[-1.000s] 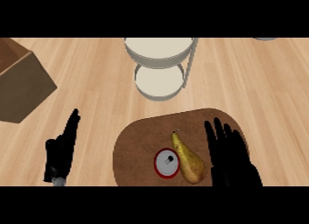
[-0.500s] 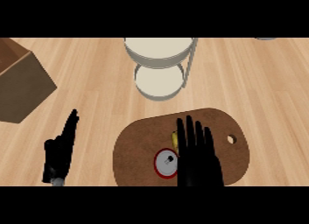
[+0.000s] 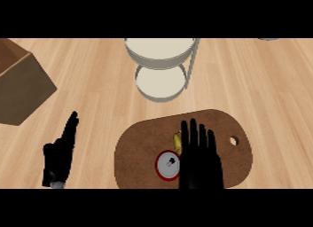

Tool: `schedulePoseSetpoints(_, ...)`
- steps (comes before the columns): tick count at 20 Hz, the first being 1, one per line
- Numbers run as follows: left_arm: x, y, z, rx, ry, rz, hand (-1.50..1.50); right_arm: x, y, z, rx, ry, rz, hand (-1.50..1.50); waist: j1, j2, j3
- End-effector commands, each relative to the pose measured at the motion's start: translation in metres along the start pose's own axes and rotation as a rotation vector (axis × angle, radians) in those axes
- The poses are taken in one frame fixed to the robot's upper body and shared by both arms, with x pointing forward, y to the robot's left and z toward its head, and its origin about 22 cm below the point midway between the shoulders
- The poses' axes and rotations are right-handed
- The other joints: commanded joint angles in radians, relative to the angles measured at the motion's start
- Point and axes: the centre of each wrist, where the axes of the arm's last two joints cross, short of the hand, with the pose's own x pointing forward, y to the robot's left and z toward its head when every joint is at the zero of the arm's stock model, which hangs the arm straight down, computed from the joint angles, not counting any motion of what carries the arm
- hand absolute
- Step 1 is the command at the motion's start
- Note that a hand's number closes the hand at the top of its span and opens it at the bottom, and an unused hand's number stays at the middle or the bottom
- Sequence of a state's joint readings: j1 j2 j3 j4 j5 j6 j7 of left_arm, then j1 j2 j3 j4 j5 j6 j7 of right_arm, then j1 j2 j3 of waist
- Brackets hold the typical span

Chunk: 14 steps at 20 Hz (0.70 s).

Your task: Pick the pear from the cutting board and place it in the tiered basket

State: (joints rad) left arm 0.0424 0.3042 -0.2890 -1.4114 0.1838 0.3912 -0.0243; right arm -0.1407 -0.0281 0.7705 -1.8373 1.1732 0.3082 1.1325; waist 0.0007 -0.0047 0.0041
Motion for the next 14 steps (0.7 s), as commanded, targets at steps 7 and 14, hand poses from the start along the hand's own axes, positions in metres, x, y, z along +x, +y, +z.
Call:
schedulePoseSetpoints(7,-0.023,-0.002,0.006,-0.007,0.043,-0.017,0.00,0.009,0.011,-0.009,0.094,0.195,0.109,-1.50,0.005,0.006,-0.005)
schedulePoseSetpoints(14,-0.003,-0.011,-0.001,-0.016,0.050,0.002,0.00,0.005,0.013,-0.016,0.167,0.232,0.104,-1.50,0.002,0.005,-0.004)
